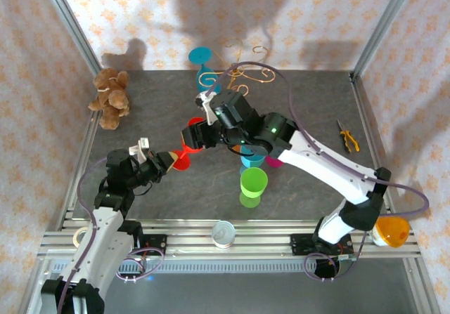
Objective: Take the wine glass off the wine glass rack
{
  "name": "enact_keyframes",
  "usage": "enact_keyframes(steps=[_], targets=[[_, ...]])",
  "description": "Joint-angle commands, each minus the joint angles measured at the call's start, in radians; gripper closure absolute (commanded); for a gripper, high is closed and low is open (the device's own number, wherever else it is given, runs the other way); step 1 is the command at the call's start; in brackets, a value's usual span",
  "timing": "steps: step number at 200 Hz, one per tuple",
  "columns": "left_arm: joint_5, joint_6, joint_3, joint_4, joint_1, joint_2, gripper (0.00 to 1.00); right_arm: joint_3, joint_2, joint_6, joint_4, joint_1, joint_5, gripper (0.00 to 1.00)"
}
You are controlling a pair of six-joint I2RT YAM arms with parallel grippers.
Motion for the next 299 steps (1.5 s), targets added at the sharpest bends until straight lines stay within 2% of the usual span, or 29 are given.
enact_keyframes(steps=[1,31,59,78,98,147,171,208,219,282,299], targets=[[0.021,-0.006,-0.013,0.039,0.006,-0.015,1.0,0.031,0.026,0.009,-0.036,-0.005,-0.082,0.46],[0.01,-0.006,-0.018,0.037,0.007,-0.016,1.0,0.038,0.044,0.006,-0.041,-0.005,-0.106,0.52],[0.009,-0.011,-0.015,0.047,0.006,-0.011,1.0,0.049,0.058,-0.008,-0.057,-0.005,-0.11,0.61],[0.009,-0.012,-0.012,0.049,0.006,-0.007,1.0,0.062,0.074,-0.023,-0.076,-0.006,-0.113,0.61],[0.008,-0.008,-0.01,0.043,0.006,-0.007,1.0,0.087,0.099,-0.037,-0.103,-0.008,-0.112,0.55],[0.005,-0.003,-0.003,0.024,0.007,-0.008,1.0,0.132,0.154,-0.061,-0.135,-0.023,-0.133,0.56],[0.0,0.003,0.002,0.01,0.006,-0.009,1.0,0.154,0.17,-0.076,-0.159,-0.029,-0.144,0.68],[-0.016,0.005,0.011,0.001,0.006,-0.007,1.0,0.161,0.182,-0.089,-0.184,-0.029,-0.17,0.96],[-0.023,0.008,0.018,-0.007,0.006,-0.005,1.0,0.156,0.183,-0.088,-0.186,-0.028,-0.174,1.0],[-0.043,0.016,0.042,-0.016,0.006,0.019,0.6,0.045,0.149,-0.043,-0.128,-0.028,-0.127,1.0],[-0.044,0.019,0.04,-0.022,0.006,0.027,0.54,0.018,0.145,-0.031,-0.114,-0.028,-0.105,1.0]])
